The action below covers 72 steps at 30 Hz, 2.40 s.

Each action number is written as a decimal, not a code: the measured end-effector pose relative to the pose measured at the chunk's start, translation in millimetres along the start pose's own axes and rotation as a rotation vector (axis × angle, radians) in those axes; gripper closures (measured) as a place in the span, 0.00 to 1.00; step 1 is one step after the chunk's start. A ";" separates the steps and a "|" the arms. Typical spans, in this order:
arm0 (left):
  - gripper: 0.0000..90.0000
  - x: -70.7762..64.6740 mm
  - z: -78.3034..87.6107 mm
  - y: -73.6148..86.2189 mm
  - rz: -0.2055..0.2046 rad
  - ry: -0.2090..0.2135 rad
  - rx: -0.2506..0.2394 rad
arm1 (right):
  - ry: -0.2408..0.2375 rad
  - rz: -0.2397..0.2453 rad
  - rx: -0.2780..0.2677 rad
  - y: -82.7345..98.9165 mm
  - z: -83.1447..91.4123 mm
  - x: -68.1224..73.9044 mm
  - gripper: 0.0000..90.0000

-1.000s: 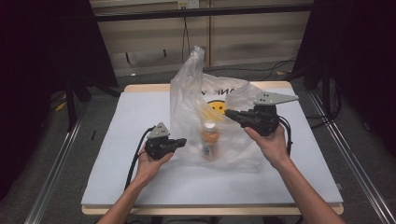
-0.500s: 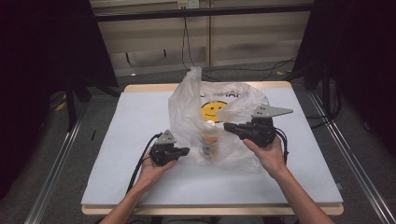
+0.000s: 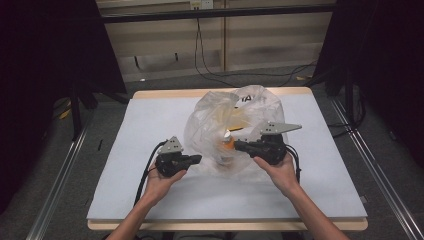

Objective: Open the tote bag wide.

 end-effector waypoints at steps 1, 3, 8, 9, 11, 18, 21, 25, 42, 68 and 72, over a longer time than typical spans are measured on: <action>1.00 -4.6 3.4 -5.7 0.000 0.008 -0.028 | -0.003 0.006 -0.008 -2.3 0.4 2.0 1.00; 1.00 -13.1 10.8 -15.2 -0.018 0.018 -0.061 | -0.014 0.012 -0.028 -6.2 1.7 6.4 1.00; 1.00 -35.6 21.1 -34.3 -0.059 0.045 -0.108 | -0.020 0.020 -0.047 -13.8 5.1 14.0 1.00; 1.00 -39.7 22.3 -38.3 -0.061 0.051 -0.124 | -0.019 0.023 -0.052 -15.6 6.6 14.5 1.00; 1.00 -47.4 23.5 -47.0 -0.076 0.065 -0.146 | -0.022 0.024 -0.066 -19.8 10.3 15.7 1.00; 1.00 -60.5 19.6 -82.2 -0.109 0.091 -0.210 | -0.002 0.035 -0.081 -27.8 19.1 16.4 1.00; 1.00 -59.0 17.9 -94.3 -0.109 0.088 -0.236 | -0.002 0.035 -0.080 -28.4 17.9 16.0 1.00; 1.00 -60.7 16.9 -114.2 -0.123 0.097 -0.281 | 0.000 0.039 -0.065 -27.7 11.9 16.6 1.00; 1.00 -2.7 -2.1 -119.3 -0.060 -0.079 -0.230 | 0.015 0.050 -0.023 -26.6 0.1 16.2 1.00; 1.00 20.5 -36.2 -26.0 0.045 -0.053 -0.007 | 0.114 0.003 0.066 10.4 -18.8 -21.5 1.00; 1.00 21.1 -42.0 -11.3 0.065 -0.026 0.038 | 0.115 -0.022 0.094 25.0 -24.0 -30.3 1.00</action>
Point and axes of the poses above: each handheld gripper's, and its own axes: z roughly backward along the jaws, y roughly out of its underside, x roughly to its left, the point moved 6 cm from there along -z, roughly forward along the jaws, and after that the axes turned 12 degrees about -z, right-handed, at the moved point
